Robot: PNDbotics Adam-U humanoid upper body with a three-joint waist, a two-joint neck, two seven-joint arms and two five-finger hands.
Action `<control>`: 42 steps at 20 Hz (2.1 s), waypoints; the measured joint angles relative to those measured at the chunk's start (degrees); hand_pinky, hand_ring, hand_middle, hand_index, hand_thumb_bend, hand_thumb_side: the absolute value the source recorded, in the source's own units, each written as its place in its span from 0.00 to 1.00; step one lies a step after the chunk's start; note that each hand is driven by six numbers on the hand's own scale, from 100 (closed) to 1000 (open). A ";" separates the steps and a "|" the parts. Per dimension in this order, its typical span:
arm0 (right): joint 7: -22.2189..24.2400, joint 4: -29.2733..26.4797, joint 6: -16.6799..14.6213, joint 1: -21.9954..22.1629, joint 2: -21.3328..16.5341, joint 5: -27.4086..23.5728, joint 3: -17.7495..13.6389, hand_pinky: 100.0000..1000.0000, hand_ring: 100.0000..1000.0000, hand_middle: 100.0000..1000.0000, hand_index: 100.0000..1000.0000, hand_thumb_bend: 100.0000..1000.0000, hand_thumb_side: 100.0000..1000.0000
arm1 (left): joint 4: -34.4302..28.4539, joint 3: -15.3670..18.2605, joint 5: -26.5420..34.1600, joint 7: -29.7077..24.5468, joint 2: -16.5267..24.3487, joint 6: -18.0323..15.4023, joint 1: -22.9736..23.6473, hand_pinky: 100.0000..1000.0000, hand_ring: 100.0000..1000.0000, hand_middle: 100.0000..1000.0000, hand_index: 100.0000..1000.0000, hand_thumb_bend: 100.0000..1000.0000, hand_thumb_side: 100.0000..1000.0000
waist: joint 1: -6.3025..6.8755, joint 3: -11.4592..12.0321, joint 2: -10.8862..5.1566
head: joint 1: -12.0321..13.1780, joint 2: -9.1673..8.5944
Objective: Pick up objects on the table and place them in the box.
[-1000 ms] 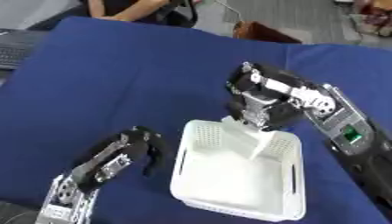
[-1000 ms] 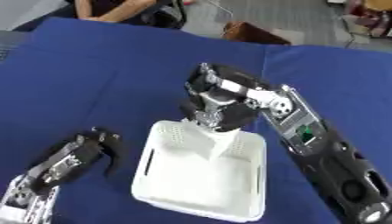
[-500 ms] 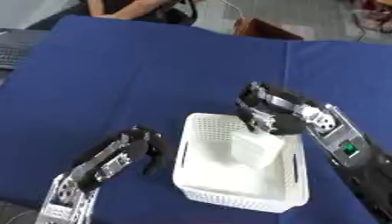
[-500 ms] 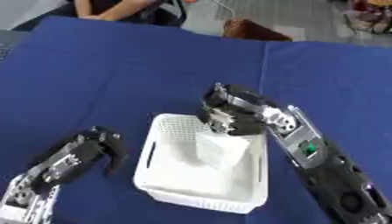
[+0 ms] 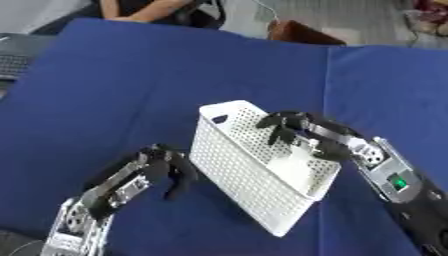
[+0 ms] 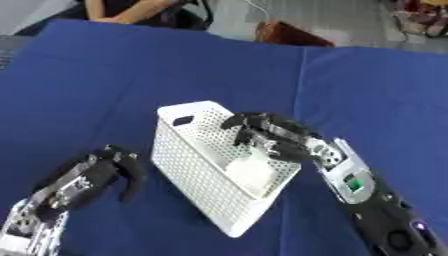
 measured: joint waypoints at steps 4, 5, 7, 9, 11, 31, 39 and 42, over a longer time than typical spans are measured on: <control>-0.02 -0.02 -0.02 0.29 0.23 1.18 -0.72 0.81 0.88 0.94 1.00 0.00 1.00 | 0.00 0.00 0.00 0.00 0.00 0.00 -0.13 0.07 0.19 0.35 0.64 0.00 0.91 | 0.00 0.00 0.00 | 0.00 0.00; -0.07 -0.02 -0.07 0.37 0.23 1.44 -0.92 0.86 0.90 0.96 1.00 0.00 1.00 | 0.00 0.00 0.00 0.00 0.00 0.00 -0.14 0.07 0.19 0.35 0.64 0.00 0.91 | 0.00 0.00 0.00 | 0.00 -0.01; -0.34 -0.05 -0.34 0.38 0.23 1.92 -1.17 0.88 0.91 0.97 1.00 0.00 1.00 | 0.00 0.00 0.00 0.00 0.00 0.00 -0.15 0.07 0.19 0.35 0.64 0.00 0.91 | 0.00 0.05 0.00 | 0.00 -0.01; -0.76 -0.09 -0.76 0.38 0.23 2.50 -1.34 0.86 0.89 0.93 1.00 0.00 1.00 | 0.00 0.00 0.00 0.00 0.00 0.00 -0.16 0.07 0.19 0.35 0.64 0.00 0.91 | 0.00 0.07 -0.01 | 0.00 -0.01; -1.29 -0.32 -1.29 0.38 0.23 3.17 -1.59 0.70 0.79 0.84 0.94 0.02 1.00 | 0.00 0.00 0.00 0.00 0.00 0.00 -0.16 0.07 0.19 0.35 0.64 0.00 0.91 | -0.02 0.10 -0.01 | 0.00 -0.01; -0.93 -15.96 -0.93 -22.48 -7.91 -22.24 -2.07 0.47 0.69 0.79 0.90 0.05 0.94 | 0.70 0.01 0.02 0.22 0.12 0.20 0.94 0.07 0.19 0.36 0.64 0.01 0.91 | -1.32 -0.45 -2.05 | 0.60 -0.09; -4.51 -13.37 -4.51 -22.47 -9.58 -13.98 -4.10 0.53 0.73 0.80 0.91 0.10 0.92 | 0.70 0.02 0.02 0.25 0.12 0.17 0.99 0.08 0.19 0.36 0.64 0.00 0.91 | -1.30 -0.27 -2.05 | 0.60 -0.12; -5.72 -12.69 -5.72 -22.21 -10.58 -12.09 -4.83 0.53 0.72 0.80 0.90 0.10 0.91 | 0.70 0.03 0.02 0.33 0.12 0.10 1.15 0.07 0.19 0.36 0.64 0.00 0.91 | -1.29 -0.27 -2.05 | 0.60 -0.35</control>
